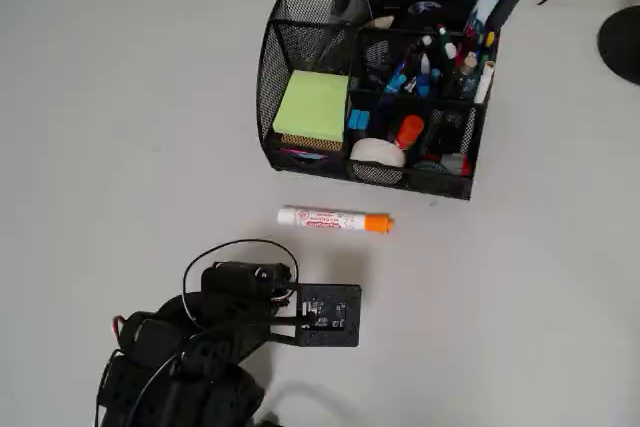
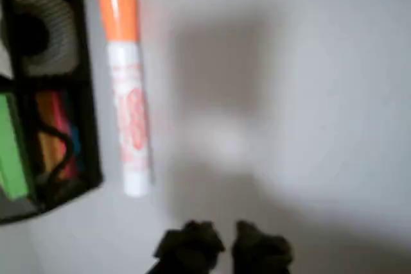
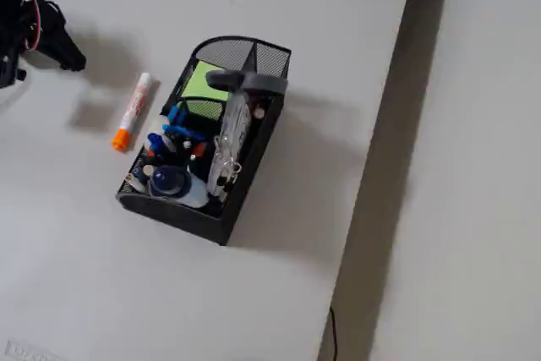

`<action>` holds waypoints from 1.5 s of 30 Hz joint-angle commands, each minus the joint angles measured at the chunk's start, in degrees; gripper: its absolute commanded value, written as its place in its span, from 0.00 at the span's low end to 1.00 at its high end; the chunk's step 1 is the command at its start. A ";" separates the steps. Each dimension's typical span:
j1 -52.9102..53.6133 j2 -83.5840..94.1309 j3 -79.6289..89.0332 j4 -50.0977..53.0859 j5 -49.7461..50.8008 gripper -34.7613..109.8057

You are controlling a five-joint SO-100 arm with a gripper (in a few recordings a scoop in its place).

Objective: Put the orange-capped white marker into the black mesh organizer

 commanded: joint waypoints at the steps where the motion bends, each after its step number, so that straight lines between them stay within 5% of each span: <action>1: 0.00 0.44 0.00 0.18 -0.09 0.27; 30: 0.00 0.44 0.00 0.18 -0.26 0.27; 45: -6.94 0.53 1.32 -4.92 -8.53 0.27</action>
